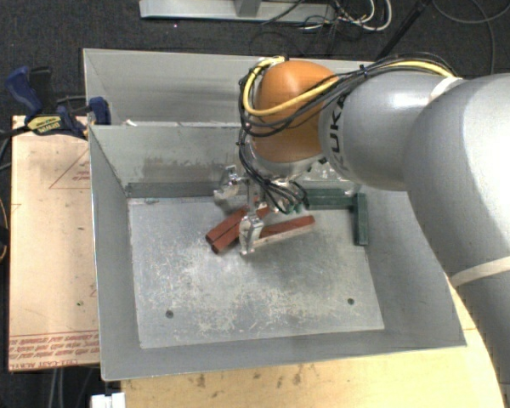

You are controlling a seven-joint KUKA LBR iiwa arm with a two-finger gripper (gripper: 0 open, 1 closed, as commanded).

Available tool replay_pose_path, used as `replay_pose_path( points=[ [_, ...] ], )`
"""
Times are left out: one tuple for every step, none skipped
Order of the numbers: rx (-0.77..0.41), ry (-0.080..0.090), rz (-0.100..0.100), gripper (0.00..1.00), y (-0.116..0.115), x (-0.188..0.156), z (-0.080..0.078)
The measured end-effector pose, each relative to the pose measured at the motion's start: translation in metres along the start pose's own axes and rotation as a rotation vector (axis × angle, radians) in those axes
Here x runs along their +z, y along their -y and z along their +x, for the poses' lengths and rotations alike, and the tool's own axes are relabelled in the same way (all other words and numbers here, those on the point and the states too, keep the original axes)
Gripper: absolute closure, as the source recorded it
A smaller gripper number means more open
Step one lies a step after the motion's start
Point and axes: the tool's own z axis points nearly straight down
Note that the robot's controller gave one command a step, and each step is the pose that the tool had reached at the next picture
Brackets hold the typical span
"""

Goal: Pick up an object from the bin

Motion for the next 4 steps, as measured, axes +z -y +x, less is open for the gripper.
replay_pose_path(
  points=[
    [-0.049,0.009,0.008,0.0,-0.009,-0.001,-0.004],
    [0.001,0.01,0.0,1.0,-0.002,-0.005,-0.004],
    [0.002,0.01,0.0,1.0,-0.002,-0.005,-0.004],
    [0.003,-0.001,0.002,1.0,-0.002,-0.088,-0.005]
  ],
)
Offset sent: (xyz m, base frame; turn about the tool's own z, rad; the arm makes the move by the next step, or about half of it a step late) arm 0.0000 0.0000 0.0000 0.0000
